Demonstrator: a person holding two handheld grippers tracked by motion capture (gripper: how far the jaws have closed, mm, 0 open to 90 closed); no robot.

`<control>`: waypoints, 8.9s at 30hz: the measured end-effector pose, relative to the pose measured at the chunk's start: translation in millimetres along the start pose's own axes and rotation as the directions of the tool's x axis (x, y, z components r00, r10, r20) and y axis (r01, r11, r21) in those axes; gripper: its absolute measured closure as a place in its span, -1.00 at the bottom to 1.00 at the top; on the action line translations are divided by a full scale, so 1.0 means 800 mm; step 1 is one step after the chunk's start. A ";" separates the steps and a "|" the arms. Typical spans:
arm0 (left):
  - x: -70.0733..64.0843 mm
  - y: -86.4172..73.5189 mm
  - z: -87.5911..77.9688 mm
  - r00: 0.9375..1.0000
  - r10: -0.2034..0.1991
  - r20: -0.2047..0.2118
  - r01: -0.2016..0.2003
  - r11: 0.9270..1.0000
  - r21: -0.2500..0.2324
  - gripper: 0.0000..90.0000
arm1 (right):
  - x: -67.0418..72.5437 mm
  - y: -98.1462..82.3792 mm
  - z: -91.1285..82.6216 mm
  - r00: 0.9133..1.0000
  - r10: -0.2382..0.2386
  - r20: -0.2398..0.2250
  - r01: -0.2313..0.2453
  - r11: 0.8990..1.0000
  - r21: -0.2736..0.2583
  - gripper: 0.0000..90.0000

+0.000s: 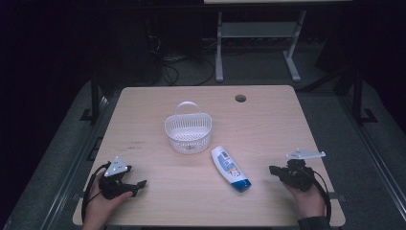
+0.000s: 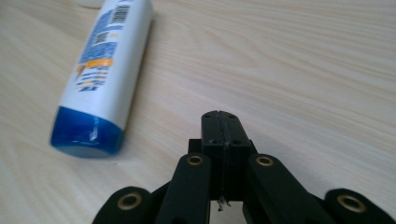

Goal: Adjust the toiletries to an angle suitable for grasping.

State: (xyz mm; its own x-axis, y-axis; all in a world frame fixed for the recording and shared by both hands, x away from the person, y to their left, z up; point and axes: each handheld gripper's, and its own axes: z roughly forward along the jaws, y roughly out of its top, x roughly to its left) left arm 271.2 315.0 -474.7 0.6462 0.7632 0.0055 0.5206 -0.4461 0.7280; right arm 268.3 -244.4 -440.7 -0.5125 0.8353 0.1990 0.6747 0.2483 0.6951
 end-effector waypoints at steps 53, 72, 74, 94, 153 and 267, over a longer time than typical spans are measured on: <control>0.000 0.001 0.000 1.000 0.012 0.010 -0.012 1.000 0.007 -0.70 | 0.129 0.007 0.069 0.939 -0.226 -0.260 0.259 0.960 0.101 0.99; 0.000 0.001 0.000 1.000 0.014 0.012 -0.014 1.000 0.006 -0.70 | 0.102 0.008 0.067 0.960 -0.198 -0.197 0.223 0.968 0.116 0.99; 0.000 0.001 0.000 1.000 0.014 0.012 -0.014 1.000 0.006 -0.70 | 0.096 0.009 0.067 0.963 -0.194 -0.188 0.218 0.969 0.115 0.99; 0.000 0.001 0.001 1.000 0.012 0.012 -0.012 1.000 0.005 -0.70 | 0.063 0.020 0.064 0.980 -0.157 -0.126 0.171 0.980 0.103 0.99; 0.000 0.003 0.003 1.000 0.012 0.015 -0.012 1.000 0.006 -0.70 | 0.013 0.075 0.062 0.996 -0.060 -0.062 0.059 0.998 -0.009 0.99; 0.000 0.004 0.004 1.000 0.015 0.016 -0.015 1.000 0.002 -0.70 | 0.109 0.069 0.119 0.955 -0.178 -0.237 0.216 0.965 0.147 0.99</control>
State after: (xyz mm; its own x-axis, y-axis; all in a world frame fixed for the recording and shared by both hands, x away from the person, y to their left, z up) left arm 274.5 312.4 -474.6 0.6632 0.7485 0.0055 0.5119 -0.4589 0.7262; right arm 310.9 -111.2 -450.6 -0.7355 0.6372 0.2303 0.6183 0.4922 0.6127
